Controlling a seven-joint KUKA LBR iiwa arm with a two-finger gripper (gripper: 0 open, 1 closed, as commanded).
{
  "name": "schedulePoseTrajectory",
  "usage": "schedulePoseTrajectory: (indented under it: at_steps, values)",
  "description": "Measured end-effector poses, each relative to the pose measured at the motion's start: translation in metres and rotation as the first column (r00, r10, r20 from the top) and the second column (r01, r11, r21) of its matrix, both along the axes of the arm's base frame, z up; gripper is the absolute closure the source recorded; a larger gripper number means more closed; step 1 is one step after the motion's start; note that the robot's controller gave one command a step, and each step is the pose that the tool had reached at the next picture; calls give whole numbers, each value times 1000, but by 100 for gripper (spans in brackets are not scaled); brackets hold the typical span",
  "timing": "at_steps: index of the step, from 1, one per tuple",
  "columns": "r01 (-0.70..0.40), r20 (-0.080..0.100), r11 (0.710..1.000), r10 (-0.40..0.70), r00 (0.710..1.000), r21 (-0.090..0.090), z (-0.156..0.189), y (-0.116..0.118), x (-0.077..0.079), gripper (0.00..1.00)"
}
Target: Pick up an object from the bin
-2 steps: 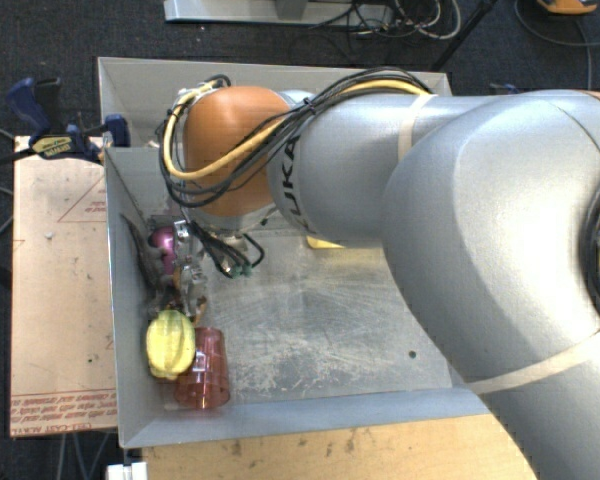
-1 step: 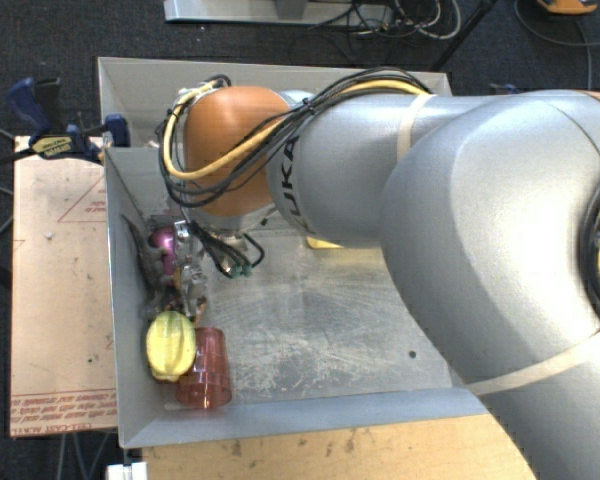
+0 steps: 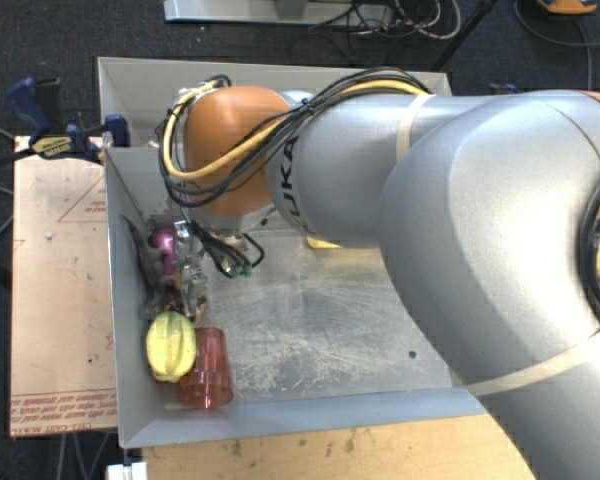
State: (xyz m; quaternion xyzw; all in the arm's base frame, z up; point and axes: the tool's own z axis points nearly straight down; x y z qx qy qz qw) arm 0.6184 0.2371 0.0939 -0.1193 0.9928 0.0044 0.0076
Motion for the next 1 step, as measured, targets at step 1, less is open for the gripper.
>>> schedulePoseTrajectory:
  at_steps: [1]
  values:
    - [0, 0, 1000, 0, 1000, 0, 0, 0, 0, 100]
